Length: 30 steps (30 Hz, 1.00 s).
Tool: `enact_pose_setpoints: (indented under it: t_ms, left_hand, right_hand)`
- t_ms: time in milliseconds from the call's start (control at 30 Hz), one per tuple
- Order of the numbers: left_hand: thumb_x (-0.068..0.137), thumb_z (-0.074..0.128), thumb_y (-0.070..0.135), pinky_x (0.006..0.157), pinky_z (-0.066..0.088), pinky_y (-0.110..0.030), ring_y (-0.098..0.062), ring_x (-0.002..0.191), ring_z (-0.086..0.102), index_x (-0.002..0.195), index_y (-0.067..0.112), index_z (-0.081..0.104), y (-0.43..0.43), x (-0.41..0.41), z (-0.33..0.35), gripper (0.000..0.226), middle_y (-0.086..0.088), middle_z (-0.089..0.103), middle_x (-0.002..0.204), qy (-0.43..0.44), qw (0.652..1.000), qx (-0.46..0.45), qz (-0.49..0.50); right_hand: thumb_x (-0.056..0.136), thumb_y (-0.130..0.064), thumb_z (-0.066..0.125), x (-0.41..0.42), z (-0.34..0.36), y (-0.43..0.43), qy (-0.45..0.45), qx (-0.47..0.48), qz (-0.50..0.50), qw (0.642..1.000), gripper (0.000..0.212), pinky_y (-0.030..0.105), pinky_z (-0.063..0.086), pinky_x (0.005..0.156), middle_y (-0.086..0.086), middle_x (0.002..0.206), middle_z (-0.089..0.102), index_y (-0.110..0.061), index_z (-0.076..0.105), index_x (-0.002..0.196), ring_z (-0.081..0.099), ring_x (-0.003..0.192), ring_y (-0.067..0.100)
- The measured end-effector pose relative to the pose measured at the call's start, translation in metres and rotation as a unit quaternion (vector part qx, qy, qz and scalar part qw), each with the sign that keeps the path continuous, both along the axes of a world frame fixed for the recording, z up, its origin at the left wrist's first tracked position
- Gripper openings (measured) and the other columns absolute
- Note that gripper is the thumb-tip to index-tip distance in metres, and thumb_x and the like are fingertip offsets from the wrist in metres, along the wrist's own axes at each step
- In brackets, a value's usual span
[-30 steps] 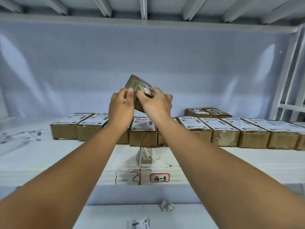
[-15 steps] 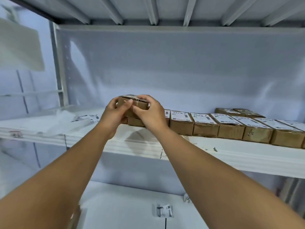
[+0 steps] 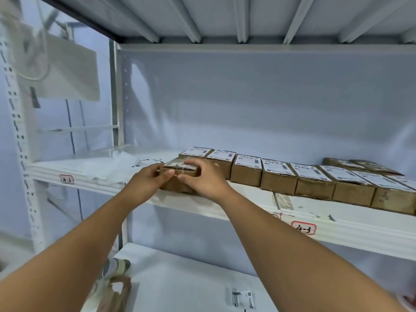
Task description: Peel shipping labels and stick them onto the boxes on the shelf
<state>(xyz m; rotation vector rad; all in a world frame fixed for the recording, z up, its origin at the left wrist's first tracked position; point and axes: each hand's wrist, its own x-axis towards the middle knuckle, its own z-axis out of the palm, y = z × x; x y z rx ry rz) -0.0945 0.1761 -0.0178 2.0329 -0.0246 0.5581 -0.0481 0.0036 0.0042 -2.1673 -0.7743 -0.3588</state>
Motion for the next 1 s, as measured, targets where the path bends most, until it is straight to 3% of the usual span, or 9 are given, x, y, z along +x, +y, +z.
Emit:
enact_pose_setpoints:
  t_ms: [133,267,333,500,633,833,900,1000]
  left_hand:
    - [0.063,0.052,0.071,0.093,0.047,-0.036,-0.011,0.100,0.062,0.105,0.038,0.065,0.007,0.010,-0.001,0.055,0.012,0.069,0.102,0.029,0.998,0.063,-0.002]
    - [0.081,0.061,0.056,0.099,0.041,-0.032,-0.013,0.110,0.057,0.126,0.035,0.054,0.002,0.018,-0.001,0.049,0.010,0.063,0.114,0.028,0.998,0.046,0.015]
    - [0.084,0.062,0.050,0.094,0.041,-0.027,-0.014,0.108,0.056,0.131,0.040,0.047,-0.003,0.021,-0.001,0.051,0.006,0.063,0.112,0.025,0.999,0.030,0.023]
    - [0.085,0.063,0.044,0.083,0.041,-0.022,-0.013,0.103,0.060,0.123,0.045,0.052,-0.008,0.032,0.001,0.040,0.005,0.067,0.107,0.020,0.998,0.066,-0.003]
    - [0.087,0.058,0.047,0.101,0.039,-0.030,-0.012,0.115,0.054,0.126,0.048,0.050,-0.001,0.044,0.000,0.040,0.011,0.061,0.122,0.024,0.993,0.114,0.018]
    - [0.088,0.054,0.051,0.099,0.040,-0.033,-0.011,0.115,0.053,0.131,0.048,0.045,0.003,0.052,-0.001,0.044,0.014,0.060,0.120,0.038,0.983,0.170,0.056]
    - [0.087,0.054,0.054,0.099,0.040,-0.033,-0.011,0.106,0.057,0.131,0.044,0.044,0.004,0.051,0.000,0.046,0.014,0.062,0.113,0.042,0.990,0.127,0.050]
    - [0.094,0.051,0.043,0.095,0.047,-0.037,-0.018,0.089,0.068,0.124,0.030,0.051,0.008,0.051,0.004,0.033,0.001,0.066,0.110,0.017,0.999,-0.038,0.032]
  right_hand:
    - [0.083,-0.045,0.063,0.009,-0.003,-0.001,-0.055,-0.095,-0.013,0.994,0.049,0.025,0.024,0.101,-0.005,0.136,0.052,-0.030,0.054,0.129,0.033,0.127,0.022]
    - [0.083,-0.046,0.061,0.016,-0.002,-0.003,-0.086,-0.103,-0.029,0.991,0.048,0.025,0.028,0.100,-0.007,0.132,0.055,-0.031,0.054,0.128,0.032,0.123,0.021]
    - [0.083,-0.048,0.059,0.020,-0.002,-0.005,-0.095,-0.113,-0.037,0.988,0.047,0.026,0.029,0.101,-0.008,0.133,0.054,-0.033,0.054,0.127,0.033,0.123,0.020]
    - [0.083,-0.050,0.061,0.033,-0.005,-0.017,-0.067,-0.108,-0.023,0.992,0.053,0.029,0.029,0.106,-0.009,0.139,0.046,-0.033,0.049,0.131,0.027,0.130,0.017]
    - [0.084,-0.049,0.061,0.042,-0.006,-0.019,-0.081,-0.130,-0.013,0.988,0.057,0.029,0.026,0.110,-0.010,0.145,0.040,-0.034,0.044,0.136,0.027,0.135,0.016]
    - [0.088,-0.045,0.058,0.049,-0.012,-0.011,-0.063,-0.113,-0.026,0.991,0.058,0.033,0.024,0.115,-0.005,0.152,0.031,-0.032,0.039,0.140,0.024,0.141,0.016]
    - [0.089,-0.044,0.057,0.051,-0.013,-0.009,-0.060,-0.118,-0.032,0.991,0.058,0.032,0.021,0.115,-0.005,0.154,0.027,-0.033,0.037,0.142,0.020,0.142,0.017]
    - [0.089,-0.046,0.056,0.053,-0.013,-0.008,-0.078,-0.119,-0.042,0.989,0.057,0.032,0.021,0.112,-0.007,0.151,0.031,-0.033,0.037,0.141,0.018,0.140,0.016]
